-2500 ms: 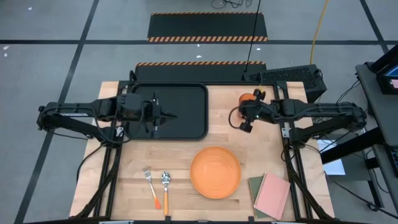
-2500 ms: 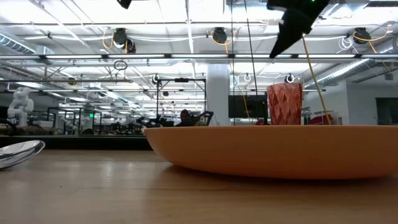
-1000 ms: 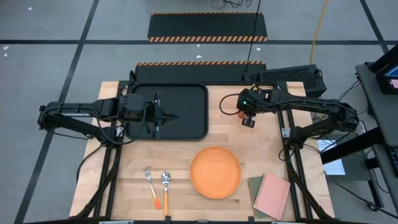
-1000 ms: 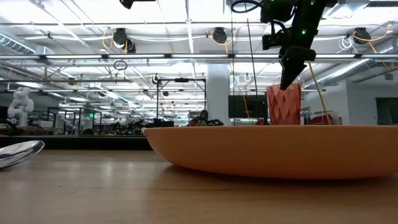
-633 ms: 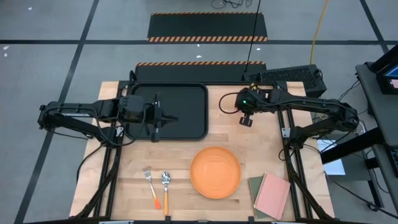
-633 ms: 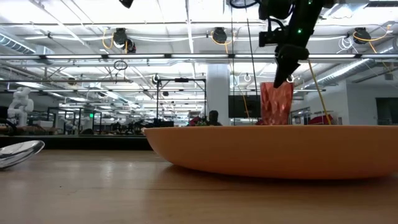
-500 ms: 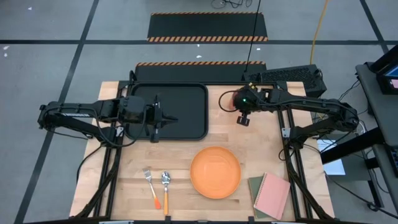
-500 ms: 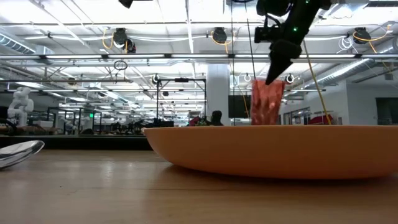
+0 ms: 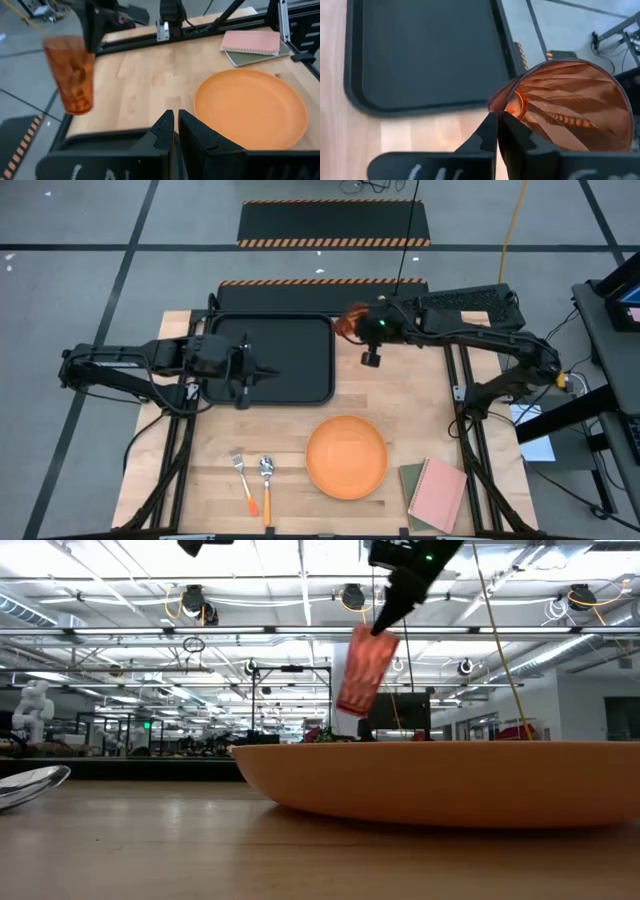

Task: Pick and place plate/cup/fork/spoon on tray
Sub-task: Put the orange cup on the black serving tray

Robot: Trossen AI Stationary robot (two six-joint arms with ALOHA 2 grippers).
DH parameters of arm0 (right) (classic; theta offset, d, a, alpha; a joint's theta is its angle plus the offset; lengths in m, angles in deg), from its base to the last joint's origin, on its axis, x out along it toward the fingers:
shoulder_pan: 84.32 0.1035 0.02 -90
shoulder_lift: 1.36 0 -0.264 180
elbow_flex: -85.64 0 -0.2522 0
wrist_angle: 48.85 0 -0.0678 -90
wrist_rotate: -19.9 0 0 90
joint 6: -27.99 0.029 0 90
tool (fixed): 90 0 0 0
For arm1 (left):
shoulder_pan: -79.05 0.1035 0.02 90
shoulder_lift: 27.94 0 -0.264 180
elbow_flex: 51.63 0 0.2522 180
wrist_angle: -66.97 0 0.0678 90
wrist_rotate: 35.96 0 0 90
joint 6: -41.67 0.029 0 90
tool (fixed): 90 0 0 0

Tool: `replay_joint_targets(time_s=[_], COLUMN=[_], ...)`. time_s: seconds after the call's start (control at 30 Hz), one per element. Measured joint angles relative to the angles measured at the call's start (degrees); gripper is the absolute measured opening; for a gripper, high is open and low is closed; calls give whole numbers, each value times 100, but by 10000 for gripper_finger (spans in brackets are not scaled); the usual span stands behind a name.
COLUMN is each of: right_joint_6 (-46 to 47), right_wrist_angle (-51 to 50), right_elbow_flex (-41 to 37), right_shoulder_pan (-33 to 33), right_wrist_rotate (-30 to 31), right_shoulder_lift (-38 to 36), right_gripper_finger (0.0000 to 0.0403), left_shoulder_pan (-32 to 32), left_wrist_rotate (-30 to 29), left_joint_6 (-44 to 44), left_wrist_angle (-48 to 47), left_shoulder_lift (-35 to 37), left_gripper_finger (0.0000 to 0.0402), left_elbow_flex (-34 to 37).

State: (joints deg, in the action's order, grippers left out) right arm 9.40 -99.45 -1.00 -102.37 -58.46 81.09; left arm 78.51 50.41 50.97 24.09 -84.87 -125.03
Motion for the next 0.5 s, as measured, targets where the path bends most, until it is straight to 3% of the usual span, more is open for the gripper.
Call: replay_joint_targets(time_s=[0.5], right_joint_6=[-461], right_wrist_angle=[-1426], right_elbow_flex=[3270], right_shoulder_pan=[-483], right_wrist_rotate=[-643], right_shoulder_lift=[2252], right_gripper_finger=[0], left_shoulder_pan=[0], left_wrist_rotate=[0], left_joint_6=[-234], left_wrist_angle=[-501], left_shoulder_lift=[116], left_gripper_finger=[31], left_elbow_flex=[2])
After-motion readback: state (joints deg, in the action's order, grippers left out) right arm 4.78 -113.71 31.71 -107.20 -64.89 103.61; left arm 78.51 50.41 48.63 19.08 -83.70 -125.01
